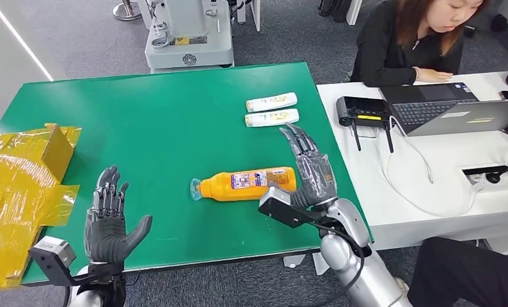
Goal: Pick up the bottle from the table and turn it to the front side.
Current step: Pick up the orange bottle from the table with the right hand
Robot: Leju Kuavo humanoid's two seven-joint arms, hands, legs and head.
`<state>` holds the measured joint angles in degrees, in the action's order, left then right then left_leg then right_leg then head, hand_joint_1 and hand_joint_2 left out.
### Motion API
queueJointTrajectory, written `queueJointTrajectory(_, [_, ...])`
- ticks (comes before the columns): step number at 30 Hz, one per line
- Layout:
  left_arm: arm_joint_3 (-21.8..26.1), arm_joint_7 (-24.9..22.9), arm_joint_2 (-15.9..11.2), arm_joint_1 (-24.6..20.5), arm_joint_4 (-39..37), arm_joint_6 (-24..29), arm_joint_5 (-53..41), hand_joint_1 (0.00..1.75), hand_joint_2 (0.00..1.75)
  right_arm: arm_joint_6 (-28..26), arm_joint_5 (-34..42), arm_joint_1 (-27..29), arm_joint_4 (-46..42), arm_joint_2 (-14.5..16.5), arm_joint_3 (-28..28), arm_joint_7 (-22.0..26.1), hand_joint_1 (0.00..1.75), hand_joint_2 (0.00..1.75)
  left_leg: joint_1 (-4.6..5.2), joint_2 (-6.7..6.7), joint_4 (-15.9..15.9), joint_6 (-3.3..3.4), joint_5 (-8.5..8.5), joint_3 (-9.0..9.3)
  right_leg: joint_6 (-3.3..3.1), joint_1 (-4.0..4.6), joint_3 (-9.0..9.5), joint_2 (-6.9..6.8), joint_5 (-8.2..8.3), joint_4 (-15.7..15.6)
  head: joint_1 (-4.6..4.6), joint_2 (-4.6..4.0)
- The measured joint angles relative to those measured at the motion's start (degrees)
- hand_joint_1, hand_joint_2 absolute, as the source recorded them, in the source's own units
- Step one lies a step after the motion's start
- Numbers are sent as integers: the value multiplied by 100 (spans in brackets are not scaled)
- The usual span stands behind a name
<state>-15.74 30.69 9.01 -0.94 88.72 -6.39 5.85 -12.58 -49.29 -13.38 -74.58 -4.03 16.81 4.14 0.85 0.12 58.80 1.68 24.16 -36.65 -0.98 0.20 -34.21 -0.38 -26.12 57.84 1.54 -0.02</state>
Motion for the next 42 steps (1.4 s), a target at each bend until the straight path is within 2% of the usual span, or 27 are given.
queueJointTrajectory(6, [-10, -82, -12, -86, -127, -102, 122, 0, 175, 1168, -432, -756, 917, -102, 313, -666, 0, 175, -1, 2, 0, -1, 0, 0, 0, 1, -2, 2, 0, 1, -1, 0])
queueJointTrajectory(11, [-11, -303, -12, -188, -211, -261, 274, 0, 175, 2117, 170, -1467, 1977, -102, 613, -482, 0, 175, -2, 0, 0, -2, -1, -1, -1, 2, -2, 0, -1, 3, 0, 0])
queueJointTrajectory(17, [-10, -444, -13, -321, -360, -443, 546, 0, 175, 2639, 330, -1994, 3037, -100, 1038, -341, 0, 175, -1, -4, 0, -1, -2, -2, 0, 1, -1, -2, 0, 3, -1, 0])
queueJointTrajectory(25, [-9, -801, -13, -431, -529, -794, 1322, 0, 175, 3247, 111, -2541, 3793, -100, 1691, -439, 0, 175, -1, -1, 1, -1, -1, 0, 0, 1, -1, 0, 0, 2, -1, 0])
queueJointTrajectory(26, [-9, -858, -13, -435, -551, -840, 1451, 0, 175, 3340, 90, -2619, 3873, -100, 1780, -438, 4, 175, -1, 0, 0, -1, -1, 1, -1, 1, -1, 0, 0, 2, -1, 0])
queueJointTrajectory(27, [-9, -896, -13, -438, -572, -869, 1549, 0, 175, 3418, 66, -2696, 3945, -100, 1867, -435, 18, 175, -1, 0, 0, -1, -2, 2, -1, 1, -1, 1, 0, 2, -1, 0])
queueJointTrajectory(30, [-7, -951, -14, -446, -628, -903, 1726, 0, 175, 3539, 48, -2871, 4102, -100, 2069, -407, 145, 175, -2, 1, 0, -1, -2, 4, -1, 1, 1, 1, 0, 3, -1, 0])
queueJointTrajectory(31, [-4, -956, -14, -447, -644, -900, 1757, 0, 175, 3542, 59, -2906, 4135, -101, 2118, -396, 175, 175, -2, 1, 0, -1, -2, 4, -1, 1, 1, 1, 0, 3, -1, 0])
queueJointTrajectory(42, [38, -866, -111, -441, -705, -703, 1895, 0, 175, 2992, 248, -2971, 4230, -106, 2557, -402, 175, 175, -3, 7, 0, -2, -1, 7, -2, 2, 2, 8, 0, 3, -1, 0])
